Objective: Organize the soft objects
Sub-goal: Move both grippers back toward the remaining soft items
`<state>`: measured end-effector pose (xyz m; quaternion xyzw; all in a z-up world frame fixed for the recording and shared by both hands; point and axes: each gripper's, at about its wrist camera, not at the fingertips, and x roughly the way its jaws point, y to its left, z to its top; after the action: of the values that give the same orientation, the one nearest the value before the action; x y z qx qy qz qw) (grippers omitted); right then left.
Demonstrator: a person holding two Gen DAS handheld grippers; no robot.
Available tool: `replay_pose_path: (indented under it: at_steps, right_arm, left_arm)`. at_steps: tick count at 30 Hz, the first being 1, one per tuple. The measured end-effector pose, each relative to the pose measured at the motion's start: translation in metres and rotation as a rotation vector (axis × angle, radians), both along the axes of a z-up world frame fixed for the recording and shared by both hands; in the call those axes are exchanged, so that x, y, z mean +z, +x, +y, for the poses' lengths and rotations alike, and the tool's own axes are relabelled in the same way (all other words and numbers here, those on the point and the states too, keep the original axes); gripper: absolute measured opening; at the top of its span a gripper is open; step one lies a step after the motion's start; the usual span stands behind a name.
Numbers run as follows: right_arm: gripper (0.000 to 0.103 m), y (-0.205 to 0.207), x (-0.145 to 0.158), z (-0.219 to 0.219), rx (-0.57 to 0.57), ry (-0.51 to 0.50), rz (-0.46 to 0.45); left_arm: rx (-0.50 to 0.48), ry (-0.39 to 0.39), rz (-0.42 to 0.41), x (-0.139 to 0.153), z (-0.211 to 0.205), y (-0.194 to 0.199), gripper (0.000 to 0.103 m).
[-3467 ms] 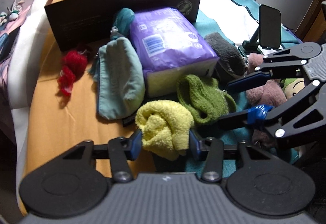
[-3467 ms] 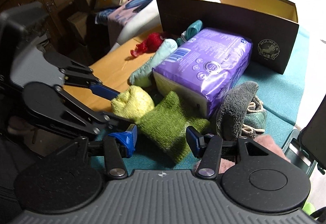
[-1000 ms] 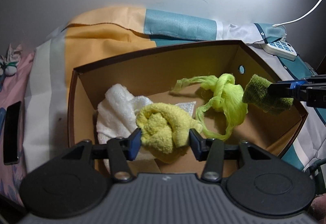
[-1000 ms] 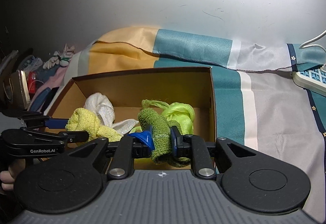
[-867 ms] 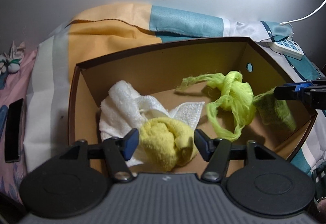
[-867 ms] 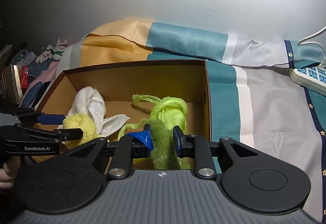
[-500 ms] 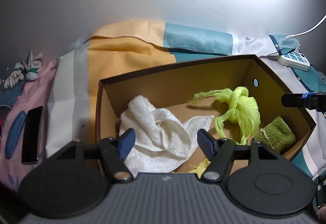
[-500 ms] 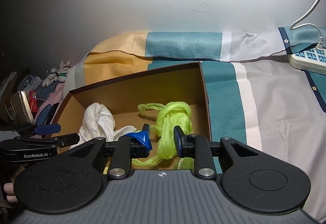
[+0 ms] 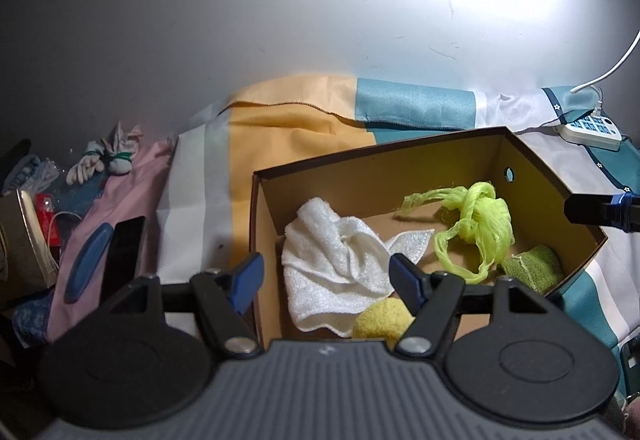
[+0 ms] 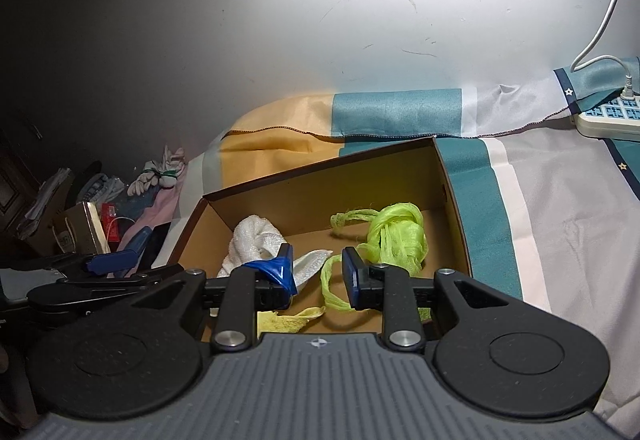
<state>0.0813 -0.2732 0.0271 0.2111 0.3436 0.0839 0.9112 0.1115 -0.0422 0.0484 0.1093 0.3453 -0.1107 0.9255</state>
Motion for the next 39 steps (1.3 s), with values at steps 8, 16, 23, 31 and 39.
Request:
replay_pose_path:
  at_steps: [8,16,23,31,39]
  right_arm:
    - [0.009,-0.030,0.001,0.014,0.014,0.047,-0.011]
    - [0.011,-0.056,-0.005,0.022,0.010,0.038,-0.002]
    - [0.015,-0.082,-0.012,0.029,0.014,0.022,-0.002]
    - [0.020,-0.113,-0.020,0.042,0.038,0.004,-0.001]
    - [0.027,-0.138,-0.026,0.050,0.054,-0.010,0.008]
  left_arm:
    - [0.057,-0.021,0.018,0.004,0.018,-0.035,0.072]
    - [0.111,0.001,0.058,-0.008,0.031,-0.064,0.074]
    - [0.128,0.026,0.106,-0.026,0.036,-0.088,0.075]
    - [0.144,0.046,0.156,-0.043,0.039,-0.111,0.077]
    - [0.146,0.057,0.177,-0.054,0.039,-0.129,0.082]
